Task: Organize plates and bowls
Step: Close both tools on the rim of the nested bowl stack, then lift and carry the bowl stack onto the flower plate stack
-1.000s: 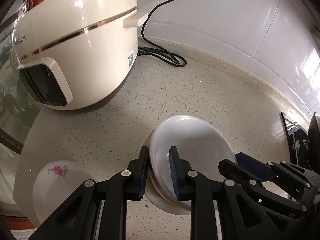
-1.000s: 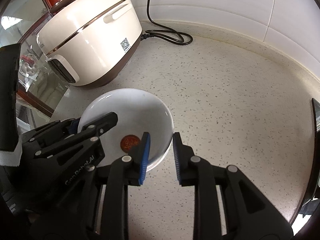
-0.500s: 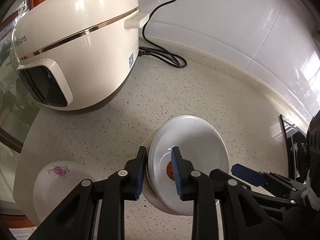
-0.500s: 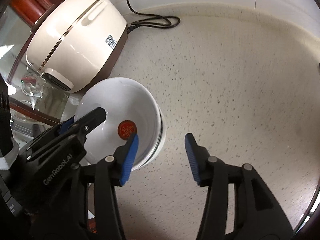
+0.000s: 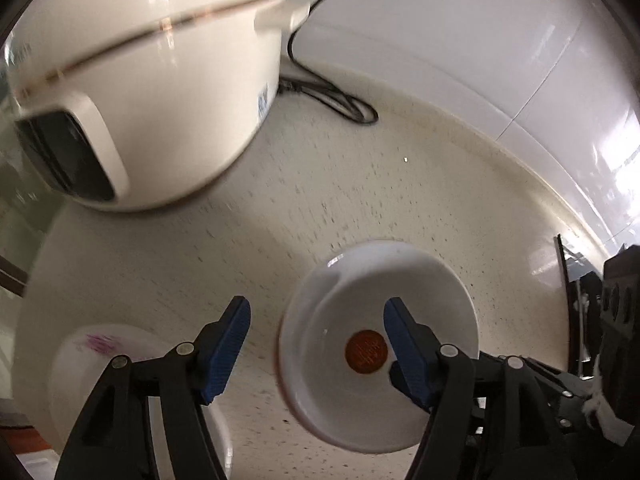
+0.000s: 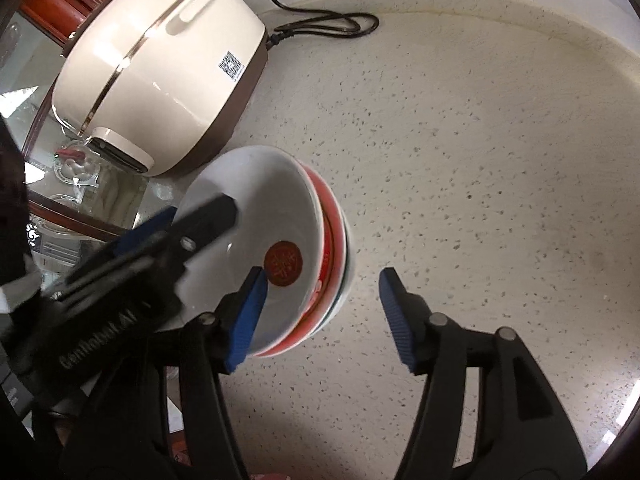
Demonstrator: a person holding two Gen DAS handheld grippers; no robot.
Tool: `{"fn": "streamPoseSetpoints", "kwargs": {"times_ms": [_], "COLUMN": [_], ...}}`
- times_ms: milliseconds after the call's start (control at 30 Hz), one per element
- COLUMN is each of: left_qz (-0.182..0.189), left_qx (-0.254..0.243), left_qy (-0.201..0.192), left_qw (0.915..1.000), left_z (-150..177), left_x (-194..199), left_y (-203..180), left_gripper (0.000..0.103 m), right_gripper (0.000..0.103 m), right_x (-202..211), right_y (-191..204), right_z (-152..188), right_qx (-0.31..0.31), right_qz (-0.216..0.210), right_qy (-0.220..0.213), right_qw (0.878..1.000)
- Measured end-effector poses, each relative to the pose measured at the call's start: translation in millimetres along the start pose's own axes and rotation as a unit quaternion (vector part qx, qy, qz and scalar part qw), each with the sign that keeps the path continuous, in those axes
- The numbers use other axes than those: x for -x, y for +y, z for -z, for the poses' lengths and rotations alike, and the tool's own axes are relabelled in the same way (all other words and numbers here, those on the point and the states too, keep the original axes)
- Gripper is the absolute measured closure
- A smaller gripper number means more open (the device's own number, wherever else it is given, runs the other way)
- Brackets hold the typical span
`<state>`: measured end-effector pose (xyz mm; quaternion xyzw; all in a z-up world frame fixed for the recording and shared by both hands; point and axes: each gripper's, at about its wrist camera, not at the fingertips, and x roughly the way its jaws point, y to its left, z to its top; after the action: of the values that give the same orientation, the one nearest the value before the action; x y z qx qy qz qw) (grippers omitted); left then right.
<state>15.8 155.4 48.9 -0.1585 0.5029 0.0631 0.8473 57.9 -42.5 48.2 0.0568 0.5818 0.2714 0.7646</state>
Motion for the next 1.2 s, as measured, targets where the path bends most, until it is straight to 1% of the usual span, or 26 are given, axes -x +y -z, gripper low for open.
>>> {"fn": "streamPoseSetpoints", "kwargs": {"times_ms": [267, 300, 333, 400, 467, 500, 533, 633, 733, 867, 1000, 1100, 1200], "left_qz": [0.037, 0.041, 0.047, 0.063, 0.061, 0.060, 0.061, 0.058, 0.059, 0.062, 0.061, 0.057, 0.042], "left_qx": [0.042, 0.045, 0.049, 0.056, 0.056, 0.055, 0.055, 0.056, 0.052, 0.050, 0.059, 0.074, 0.097], "left_qy": [0.054, 0.061, 0.065, 0.069, 0.065, 0.062, 0.060, 0.058, 0.051, 0.030, 0.005, -0.010, -0.030], "left_qw": [0.9970, 0.9963, 0.9955, 0.9940, 0.9944, 0.9947, 0.9948, 0.9951, 0.9956, 0.9964, 0.9964, 0.9956, 0.9939], "left_z": [2, 2, 3, 4, 4, 4, 5, 7, 10, 11, 16, 24, 35], "left_x": [-29, -32, -34, -35, -35, -34, -34, -32, -25, -4, 21, 42, 65], "left_y": [11, 12, 13, 15, 15, 15, 16, 15, 13, 13, 18, 30, 46], "left_gripper": [0.034, 0.035, 0.040, 0.044, 0.047, 0.048, 0.049, 0.050, 0.050, 0.050, 0.050, 0.050, 0.050], "right_gripper": [0.041, 0.041, 0.041, 0.041, 0.042, 0.046, 0.046, 0.050, 0.051, 0.051, 0.051, 0.051, 0.051], "right_x": [-23, -26, -29, -35, -41, -42, -42, -42, -40, -27, -11, -2, 4], "right_y": [-6, -7, -7, -8, -10, -10, -8, -10, -11, -5, 6, 22, 47], "right_z": [-1, -1, 0, 2, 3, 3, 3, 5, 10, 12, 16, 20, 29], "right_qx": [-0.023, -0.026, -0.029, -0.035, -0.048, -0.049, -0.046, -0.053, -0.060, -0.047, -0.034, -0.018, 0.007], "right_qz": [-0.030, -0.035, -0.040, -0.051, -0.073, -0.080, -0.086, -0.091, -0.097, -0.094, -0.096, -0.099, -0.104], "right_qy": [0.029, 0.033, 0.038, 0.045, 0.052, 0.050, 0.046, 0.039, 0.035, 0.019, 0.006, 0.001, 0.001], "right_qw": [0.999, 0.999, 0.998, 0.997, 0.995, 0.994, 0.994, 0.994, 0.993, 0.994, 0.995, 0.995, 0.995]}}
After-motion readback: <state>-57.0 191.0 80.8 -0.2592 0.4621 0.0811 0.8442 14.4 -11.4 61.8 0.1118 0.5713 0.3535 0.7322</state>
